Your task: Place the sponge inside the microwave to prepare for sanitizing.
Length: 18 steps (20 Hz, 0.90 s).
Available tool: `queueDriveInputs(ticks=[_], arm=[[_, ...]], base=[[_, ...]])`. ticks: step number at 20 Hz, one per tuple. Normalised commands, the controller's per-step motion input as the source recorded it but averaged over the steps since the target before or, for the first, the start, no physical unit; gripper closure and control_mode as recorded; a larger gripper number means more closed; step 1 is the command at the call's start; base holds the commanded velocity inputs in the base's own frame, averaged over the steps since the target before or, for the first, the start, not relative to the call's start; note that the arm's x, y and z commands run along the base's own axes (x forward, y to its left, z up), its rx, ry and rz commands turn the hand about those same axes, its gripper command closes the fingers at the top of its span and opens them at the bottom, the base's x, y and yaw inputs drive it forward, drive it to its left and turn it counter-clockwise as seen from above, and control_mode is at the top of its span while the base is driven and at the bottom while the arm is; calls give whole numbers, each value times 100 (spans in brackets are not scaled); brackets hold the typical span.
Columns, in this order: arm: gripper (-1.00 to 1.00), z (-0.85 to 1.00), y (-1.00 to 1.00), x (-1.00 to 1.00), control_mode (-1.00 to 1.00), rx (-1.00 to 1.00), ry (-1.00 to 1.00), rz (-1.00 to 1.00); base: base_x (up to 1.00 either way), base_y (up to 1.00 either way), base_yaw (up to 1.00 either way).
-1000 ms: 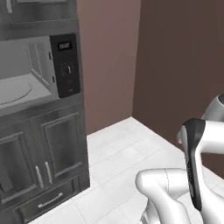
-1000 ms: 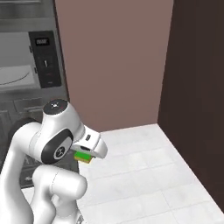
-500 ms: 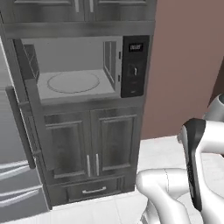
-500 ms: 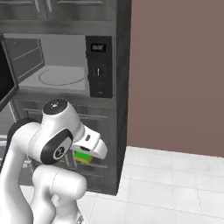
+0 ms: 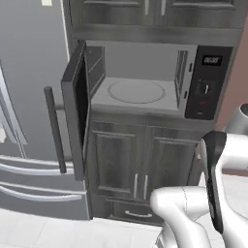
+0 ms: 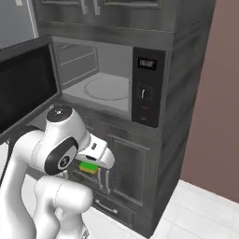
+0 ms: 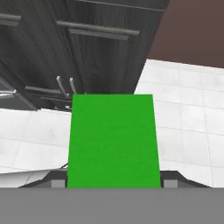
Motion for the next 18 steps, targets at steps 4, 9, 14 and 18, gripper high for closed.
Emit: queueDriveInputs(ticks=[4, 9, 14, 18], arm=[[100, 0, 0, 0, 100, 0, 0, 0], [100, 0, 0, 0, 100, 0, 0, 0], [100, 0, 0, 0, 100, 0, 0, 0], [100, 0, 0, 0, 100, 0, 0, 0]], base=[[19, 0, 56], [16, -1, 55], [29, -20, 34], [36, -8, 11]])
